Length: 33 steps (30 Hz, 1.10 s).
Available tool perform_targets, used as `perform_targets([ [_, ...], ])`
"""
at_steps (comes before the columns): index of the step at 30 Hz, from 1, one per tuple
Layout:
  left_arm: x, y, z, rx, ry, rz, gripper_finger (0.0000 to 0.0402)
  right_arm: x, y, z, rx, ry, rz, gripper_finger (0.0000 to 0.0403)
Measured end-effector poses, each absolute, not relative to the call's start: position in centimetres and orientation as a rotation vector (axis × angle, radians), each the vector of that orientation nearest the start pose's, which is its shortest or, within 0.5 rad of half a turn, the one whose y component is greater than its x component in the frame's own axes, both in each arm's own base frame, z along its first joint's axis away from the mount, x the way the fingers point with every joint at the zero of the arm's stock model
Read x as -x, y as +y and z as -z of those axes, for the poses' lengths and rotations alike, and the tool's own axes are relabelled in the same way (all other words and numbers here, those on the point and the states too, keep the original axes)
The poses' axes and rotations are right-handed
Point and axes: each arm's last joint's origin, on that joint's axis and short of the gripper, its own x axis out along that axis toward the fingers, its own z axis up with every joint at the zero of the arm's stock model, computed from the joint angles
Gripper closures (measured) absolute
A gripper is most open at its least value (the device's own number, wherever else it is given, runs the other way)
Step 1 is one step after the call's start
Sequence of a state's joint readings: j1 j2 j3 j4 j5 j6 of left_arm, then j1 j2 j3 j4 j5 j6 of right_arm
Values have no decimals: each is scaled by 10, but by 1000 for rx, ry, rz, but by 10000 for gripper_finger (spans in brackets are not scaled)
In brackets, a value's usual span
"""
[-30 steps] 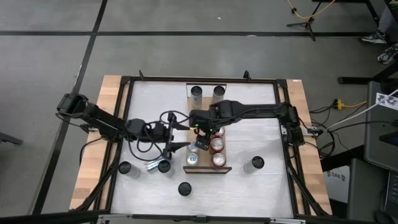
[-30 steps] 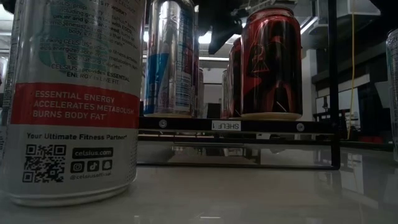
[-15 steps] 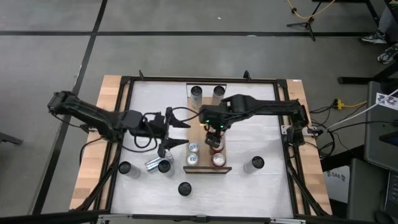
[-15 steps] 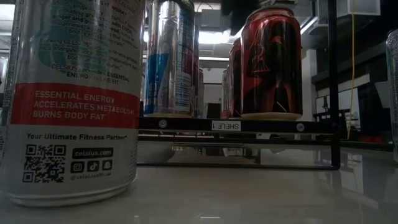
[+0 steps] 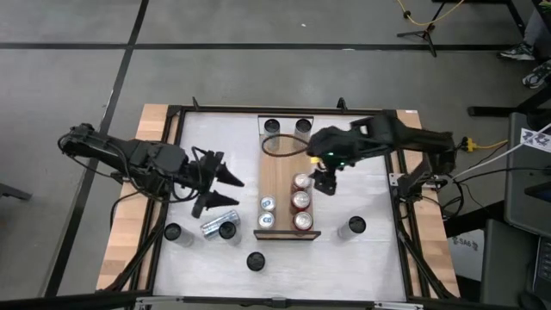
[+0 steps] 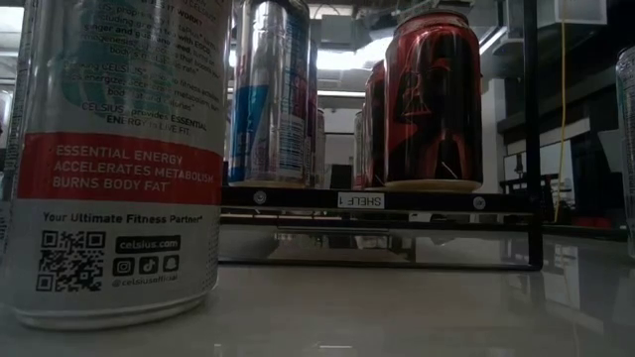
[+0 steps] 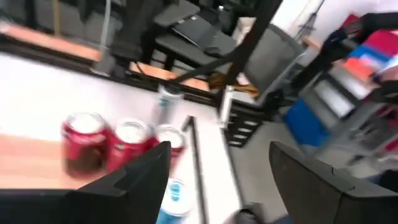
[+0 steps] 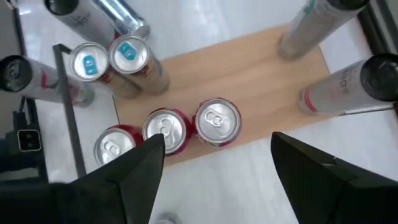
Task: Place canned beverage on shelf
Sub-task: Put the white pink soda can on the shelf aligned with the other white pink soda can
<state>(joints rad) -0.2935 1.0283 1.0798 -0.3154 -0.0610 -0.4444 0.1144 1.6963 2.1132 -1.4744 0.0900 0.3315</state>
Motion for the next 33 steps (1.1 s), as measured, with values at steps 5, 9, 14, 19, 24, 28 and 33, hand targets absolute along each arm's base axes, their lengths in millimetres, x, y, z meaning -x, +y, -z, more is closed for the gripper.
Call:
perform_targets([
  [5,-207,-69,-374,490,367,230,136,-284,40,-447,-175,1004,118,116],
  [9,-205,-73,-373,487,381,251,136,-276,49,-449,-155,1014,87,116],
  [14,-205,-75,-374,485,380,252,136,-273,58,-449,-136,1019,55,116],
  [19,-205,-74,-374,486,374,245,136,-272,62,-449,-130,1018,44,116],
  [24,-205,-74,-374,486,373,245,136,-272,60,-449,-132,1017,48,116],
  [28,-205,-75,-374,487,376,255,136,-272,61,-449,-132,1017,47,116],
  [33,-205,-75,-374,476,381,280,136,-272,61,-449,-132,1017,47,116],
])
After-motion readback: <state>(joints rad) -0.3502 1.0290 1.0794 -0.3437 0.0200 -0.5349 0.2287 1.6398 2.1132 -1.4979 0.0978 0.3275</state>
